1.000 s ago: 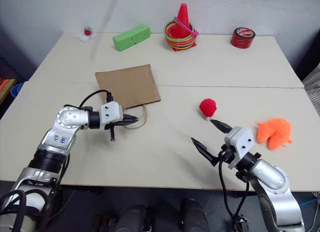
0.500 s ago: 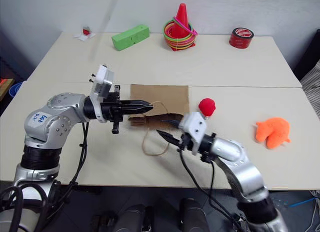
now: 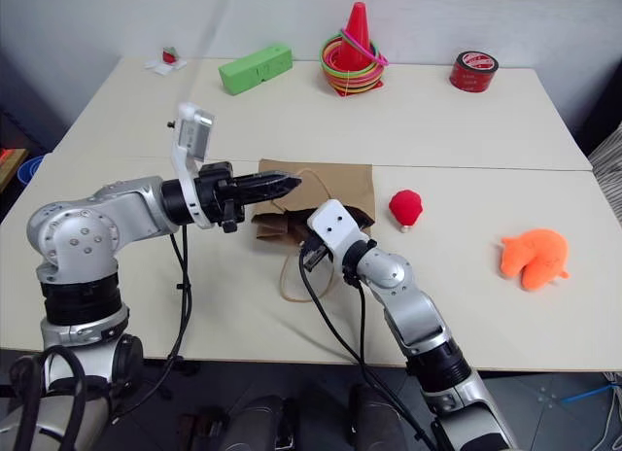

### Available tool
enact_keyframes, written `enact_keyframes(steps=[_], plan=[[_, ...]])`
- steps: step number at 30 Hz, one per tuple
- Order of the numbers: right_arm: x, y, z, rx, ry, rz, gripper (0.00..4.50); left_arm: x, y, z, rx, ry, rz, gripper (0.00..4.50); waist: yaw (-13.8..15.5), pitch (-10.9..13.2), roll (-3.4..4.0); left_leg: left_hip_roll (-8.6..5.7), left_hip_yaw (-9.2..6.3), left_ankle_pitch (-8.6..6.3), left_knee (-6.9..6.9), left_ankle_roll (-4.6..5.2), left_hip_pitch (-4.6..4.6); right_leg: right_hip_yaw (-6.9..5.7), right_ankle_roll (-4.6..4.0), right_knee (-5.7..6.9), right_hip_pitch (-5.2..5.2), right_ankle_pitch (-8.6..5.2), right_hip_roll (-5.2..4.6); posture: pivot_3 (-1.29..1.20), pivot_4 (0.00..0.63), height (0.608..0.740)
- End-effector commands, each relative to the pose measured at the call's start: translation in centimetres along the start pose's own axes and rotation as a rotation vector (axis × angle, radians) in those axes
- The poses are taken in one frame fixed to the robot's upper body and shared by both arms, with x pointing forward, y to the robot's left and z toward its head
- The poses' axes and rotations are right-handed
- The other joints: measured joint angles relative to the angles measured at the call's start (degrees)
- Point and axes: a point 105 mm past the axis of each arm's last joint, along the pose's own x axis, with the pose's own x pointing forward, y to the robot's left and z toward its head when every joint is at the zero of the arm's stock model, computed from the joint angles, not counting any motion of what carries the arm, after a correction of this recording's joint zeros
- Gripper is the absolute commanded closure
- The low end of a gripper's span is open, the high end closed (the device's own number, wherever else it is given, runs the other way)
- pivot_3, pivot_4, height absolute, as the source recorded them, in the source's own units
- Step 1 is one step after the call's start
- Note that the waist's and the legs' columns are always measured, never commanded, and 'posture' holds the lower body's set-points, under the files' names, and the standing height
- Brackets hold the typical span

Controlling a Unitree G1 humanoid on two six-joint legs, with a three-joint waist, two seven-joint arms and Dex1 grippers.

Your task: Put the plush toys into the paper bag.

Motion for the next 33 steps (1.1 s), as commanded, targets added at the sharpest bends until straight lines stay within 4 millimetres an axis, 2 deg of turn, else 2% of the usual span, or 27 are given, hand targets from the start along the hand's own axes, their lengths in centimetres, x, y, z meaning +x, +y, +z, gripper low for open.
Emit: enact_keyframes(steps=[1, 5, 8, 12, 18, 22, 28, 30, 33], plan=[[0.4, -1.0, 0.7, -0.031, -0.029, -0.072, 4.48, -0.1, -1.0, 1.3, -0.007, -0.041, -0.023, 4.5, -0.15, 0.0, 0.0, 0.0, 0.02, 0.0, -0.02, -0.01, 0.0, 0.02, 0.0, 0.01, -0.02, 0.0, 0.01, 0.0, 0.15, 0.74], [1.1, -0.3, -1.4, 0.016, 0.028, -0.061, 4.48, 0.2, -1.4, 2.7, -0.073, -0.112, -0.044, 4.5, -0.17, 0.0, 0.0, 0.01, 0.04, 0.01, -0.03, -0.02, 0.0, 0.05, 0.0, -0.01, -0.03, 0.0, 0.04, 0.0, 0.15, 0.74], [0.7, 1.2, -4.4, 0.064, 0.146, 0.027, 4.48, 0.8, -1.7, 3.5, -0.085, -0.133, -0.065, 4.5, -0.17, 0.0, -0.01, 0.01, 0.05, 0.01, -0.03, -0.02, 0.02, 0.05, 0.0, 0.0, -0.02, 0.0, 0.04, 0.0, 0.15, 0.74], [-1.3, 1.8, -4.9, 0.076, 0.17, 0.104, 4.48, 1.1, -0.9, 5.0, -0.107, -0.202, -0.022, 4.5, 0.09, -0.02, -0.04, -0.01, 0.06, 0.01, -0.04, -0.02, 0.03, 0.07, 0.01, -0.03, -0.01, 0.0, 0.05, 0.0, 0.15, 0.74], [-3.2, 1.1, -6.0, 0.07, 0.22, 0.08, 4.48, 1.4, -0.2, 6.8, -0.169, -0.279, -0.031, 4.5, 0.11, -0.04, -0.06, -0.01, 0.09, 0.01, -0.03, -0.03, 0.06, 0.1, 0.02, 0.02, -0.02, 0.01, 0.08, 0.0, 0.15, 0.74], [-3.2, 0.7, -5.1, 0.005, 0.191, 0.075, 4.48, 2.4, -0.5, 7.2, -0.177, -0.258, -0.062, 4.5, 0.12, -0.04, -0.06, -0.01, 0.12, 0.02, -0.03, -0.05, 0.06, 0.13, 0.02, 0.01, -0.03, 0.01, 0.11, 0.0, 0.15, 0.74], [-2.0, 0.3, -0.6, -0.288, 0.023, 0.09, 4.48, 4.0, -1.0, 5.8, -0.132, -0.175, -0.061, 4.5, 0.09, -0.04, -0.06, -0.02, 0.18, 0.02, -0.04, -0.06, 0.06, 0.17, 0.02, 0.0, -0.07, 0.01, 0.15, 0.0, 0.15, 0.74], [-1.5, 0.0, 0.9, -0.316, -0.033, 0.065, 4.48, 4.3, -0.9, 5.1, -0.115, -0.153, -0.052, 4.5, -0.02, -0.04, -0.06, -0.01, 0.21, 0.03, -0.04, -0.08, 0.07, 0.2, 0.02, 0.01, -0.08, 0.01, 0.18, 0.0, 0.15, 0.74], [-1.2, -0.1, 1.8, -0.277, -0.061, 0.039, 4.48, 4.5, -0.9, 4.9, -0.127, -0.157, -0.055, 4.5, 0.07, -0.04, -0.06, 0.06, 0.2, 0.06, -0.06, -0.19, 0.07, 0.22, 0.02, 0.02, -0.11, 0.01, 0.41, 0.0, 0.15, 0.74]])
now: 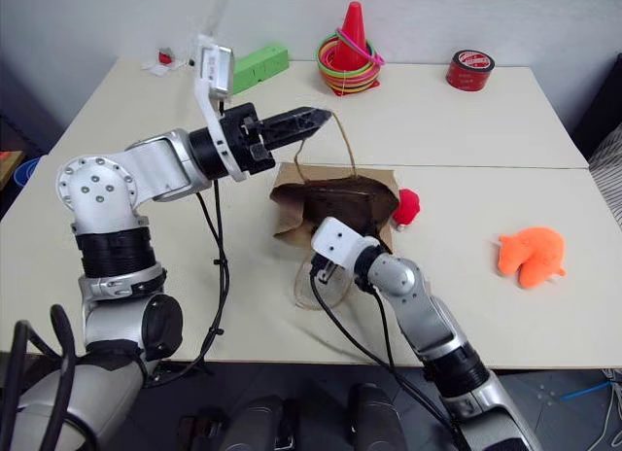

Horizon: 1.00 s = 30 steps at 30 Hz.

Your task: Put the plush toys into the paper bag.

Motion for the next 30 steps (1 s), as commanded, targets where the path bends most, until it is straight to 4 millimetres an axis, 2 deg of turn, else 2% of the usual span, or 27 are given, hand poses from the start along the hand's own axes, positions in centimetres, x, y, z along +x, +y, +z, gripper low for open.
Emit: enact_keyframes(steps=[1, 4, 9, 14, 23, 30], plan=[[0.0, -0.7, 1.2, 0.07, -0.039, -0.07, 4.48, 0.0, -0.7, 0.5, 0.026, -0.039, -0.021, 4.5, 0.04, 0.0, 0.0, 0.02, -0.02, 0.0, 0.0, -0.01, 0.0, 0.03, 0.0, -0.01, 0.0, 0.0, 0.11, 0.0, 0.15, 0.74], [-0.2, -0.9, -0.6, 0.185, 0.061, -0.141, 4.48, 0.2, -0.3, 0.3, 0.006, -0.055, 0.004, 4.5, 0.09, 0.0, 0.0, 0.03, -0.01, 0.0, 0.0, -0.01, -0.02, 0.07, -0.01, -0.01, 0.0, 0.01, 0.13, 0.0, 0.15, 0.74], [-1.3, -2.1, -1.3, 0.355, 0.123, -0.301, 4.48, 0.2, 0.3, 0.2, -0.023, -0.093, 0.049, 4.5, 0.2, 0.0, 0.0, 0.02, -0.04, 0.0, 0.01, 0.0, -0.06, 0.07, -0.01, -0.02, 0.0, 0.01, 0.08, 0.0, 0.15, 0.74], [-1.2, -1.5, -3.1, 0.403, 0.204, -0.364, 4.48, 0.3, 0.5, 0.3, -0.069, -0.145, 0.062, 4.5, 0.07, 0.0, 0.0, 0.03, -0.04, 0.0, 0.0, -0.01, -0.04, 0.08, -0.01, -0.01, -0.01, 0.01, 0.09, 0.0, 0.15, 0.74], [0.2, -0.6, -5.4, 0.443, 0.19, -0.39, 4.48, 0.1, 0.4, 0.3, -0.069, -0.101, 0.035, 4.5, -0.04, 0.0, 0.0, 0.03, 0.03, 0.01, -0.02, -0.01, -0.04, 0.15, -0.01, 0.0, -0.06, 0.01, 0.22, 0.0, 0.15, 0.74], [1.8, 0.2, -3.9, 0.384, 0.069, -0.295, 4.48, -0.2, -0.5, -0.3, -0.08, 0.002, -0.044, 4.5, -0.22, 0.0, 0.0, 0.05, 0.04, 0.01, -0.02, -0.02, -0.02, 0.16, -0.01, 0.01, -0.06, 0.01, 0.27, 0.0, 0.15, 0.74]])
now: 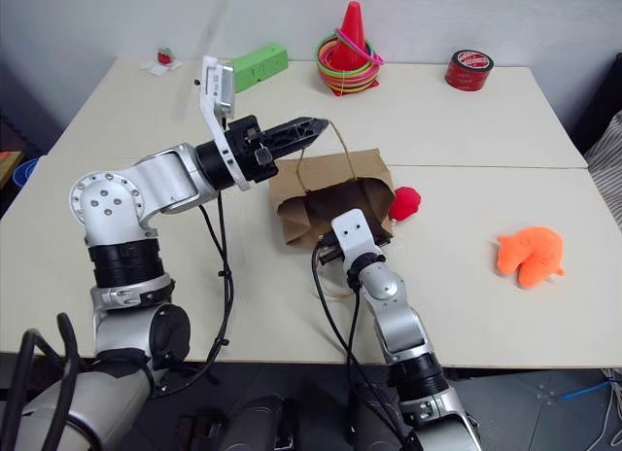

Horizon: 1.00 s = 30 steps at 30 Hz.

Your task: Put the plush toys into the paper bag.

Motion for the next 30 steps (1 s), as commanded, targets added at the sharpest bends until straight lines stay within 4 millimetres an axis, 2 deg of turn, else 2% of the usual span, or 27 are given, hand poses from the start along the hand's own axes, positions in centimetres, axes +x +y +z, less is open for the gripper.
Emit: enact_keyframes(steps=[1, 3, 7, 13, 21, 22, 25, 28, 30], plan=[[0.5, 1.3, 0.9, -0.013, -0.045, 0.071, 4.48, 0.0, -1.7, 0.6, 0.034, 0.034, -0.082, 4.5, -0.19, 0.0, 0.0, 0.01, 0.0, 0.0, 0.0, 0.0, 0.01, 0.0, 0.0, 0.0, 0.0, 0.0, 0.01, 0.0, 0.15, 0.74], [0.6, 1.8, 0.1, 0.01, -0.003, 0.09, 4.48, -0.2, -1.8, 0.9, 0.051, 0.043, -0.091, 4.5, -0.55, 0.0, 0.0, 0.02, -0.01, 0.01, 0.0, -0.02, 0.01, 0.0, 0.0, 0.01, 0.0, 0.0, 0.03, 0.0, 0.15, 0.74], [0.2, 2.0, -2.0, 0.028, 0.103, 0.109, 4.48, -0.2, -2.5, 3.4, 0.118, 0.022, -0.122, 4.5, -1.11, -0.01, -0.01, 0.04, -0.03, 0.04, 0.0, -0.07, 0.01, -0.02, 0.0, 0.01, 0.0, 0.0, 0.06, 0.0, 0.15, 0.74], [-0.4, 2.3, -2.8, 0.026, 0.165, 0.145, 4.48, 0.0, -2.9, 5.3, 0.207, 0.016, -0.15, 4.5, -1.16, -0.02, -0.02, 0.03, -0.01, 0.03, -0.05, -0.09, 0.09, 0.01, 0.0, 0.01, 0.04, 0.0, 0.06, 0.0, 0.15, 0.74], [-1.3, 2.6, -3.3, 0.016, 0.233, 0.18, 4.48, -0.4, -3.0, 6.5, 0.276, -0.015, -0.195, 4.5, -1.19, -0.02, -0.02, 0.04, 0.0, 0.02, -0.05, -0.09, 0.08, 0.01, 0.0, 0.01, 0.02, 0.0, 0.05, 0.0, 0.15, 0.74], [-1.3, 2.6, -3.1, 0.019, 0.223, 0.184, 4.48, -0.3, -2.9, 6.4, 0.273, -0.014, -0.198, 4.5, -1.18, -0.03, -0.02, 0.04, 0.0, 0.02, -0.05, -0.09, 0.08, 0.01, 0.0, 0.01, 0.03, 0.0, 0.05, 0.0, 0.15, 0.74], [-1.3, 3.1, -0.3, 0.064, 0.076, 0.235, 4.48, 0.0, -2.5, 4.8, 0.254, 0.023, -0.217, 4.5, -1.18, -0.02, -0.02, 0.04, 0.0, 0.02, -0.04, -0.09, 0.08, 0.01, 0.0, 0.01, 0.03, 0.0, 0.04, 0.0, 0.15, 0.74], [-2.0, 3.6, 1.5, 0.092, -0.007, 0.311, 4.48, 0.2, -1.8, 3.6, 0.23, 0.027, -0.209, 4.5, -1.17, -0.02, -0.02, 0.03, 0.0, 0.02, -0.05, -0.09, 0.06, 0.01, 0.0, 0.01, 0.02, 0.0, 0.03, 0.0, 0.15, 0.74], [-2.3, 3.1, 2.0, 0.107, -0.019, 0.311, 3.88, 0.4, -1.4, 3.0, 0.222, 0.026, -0.203, 4.5, -1.16, -0.02, -0.02, 0.04, -0.01, 0.02, -0.05, -0.09, 0.03, 0.01, 0.0, 0.01, 0.0, 0.0, 0.03, 0.0, 0.15, 0.74]])
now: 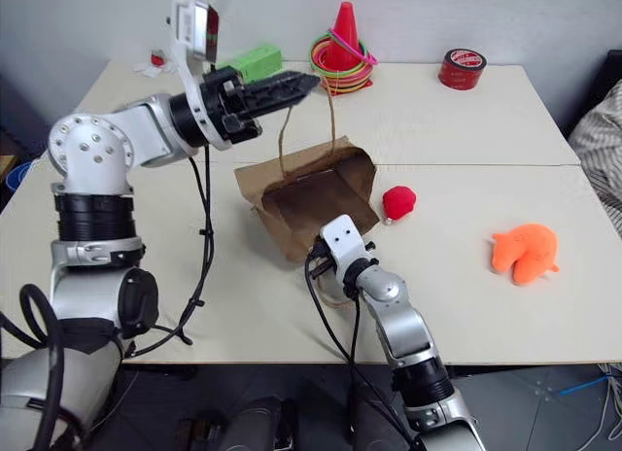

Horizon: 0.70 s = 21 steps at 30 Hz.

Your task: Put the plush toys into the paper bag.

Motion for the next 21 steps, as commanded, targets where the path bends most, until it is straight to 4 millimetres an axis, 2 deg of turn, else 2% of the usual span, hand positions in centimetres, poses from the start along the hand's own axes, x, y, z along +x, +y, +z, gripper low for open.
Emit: enact_keyframes(steps=[1, 6, 11, 14, 16, 21], plan=[[-0.9, 0.2, 2.3, 0.01, -0.089, 0.048, 3.59, 0.3, -0.6, -0.2, 0.051, -0.008, -0.016, 4.5, -0.01, 0.0, 0.0, 0.0, 0.0, 0.0, 0.01, 0.0, -0.02, 0.0, 0.0, 0.01, -0.02, 0.0, 0.0, 0.0, 0.15, 0.74], [-3.3, 0.1, 4.4, -0.023, -0.158, 0.097, 1.79, 0.4, -0.5, -0.9, 0.028, -0.023, -0.022, 4.5, 0.11, 0.0, 0.0, 0.01, -0.02, 0.0, 0.0, 0.0, -0.07, 0.0, 0.0, 0.01, -0.08, 0.0, -0.08, 0.0, 0.15, 0.74], [-7.9, -0.9, 6.1, -0.064, -0.239, 0.077, 0.04, 0.6, -0.5, -1.2, 0.023, -0.02, -0.032, 4.5, 0.68, 0.0, 0.0, -0.02, -0.01, -0.01, 0.0, 0.02, -0.08, -0.01, 0.0, -0.02, -0.06, 0.0, -0.09, 0.0, 0.15, 0.74], [-11.7, -1.1, 6.5, -0.063, -0.271, 0.07, 0.04, 0.7, -0.5, -1.3, 0.02, -0.021, -0.038, 4.5, 1.69, 0.0, -0.01, -0.04, -0.01, -0.02, 0.0, 0.05, -0.08, -0.01, 0.0, -0.04, -0.06, 0.0, -0.06, 0.0, 0.15, 0.74], [-15.1, -2.4, 6.3, -0.04, -0.281, -0.034, 0.04, 0.7, -0.4, -1.8, 0.023, -0.001, -0.045, 4.5, 2.01, 0.0, 0.0, -0.03, -0.02, -0.02, 0.0, 0.05, -0.09, -0.03, 0.0, -0.06, -0.05, 0.0, -0.04, 0.0, 0.15, 0.74], [-23.8, -6.0, 3.0, -0.047, -0.142, -0.394, 0.04, 0.5, -0.5, -2.4, 0.039, 0.023, -0.059, 4.5, 2.95, 0.0, -0.01, -0.07, 0.04, -0.06, 0.0, 0.11, 0.01, 0.01, 0.01, -0.06, 0.05, 0.0, -0.02, 0.0, 0.15, 0.74]])
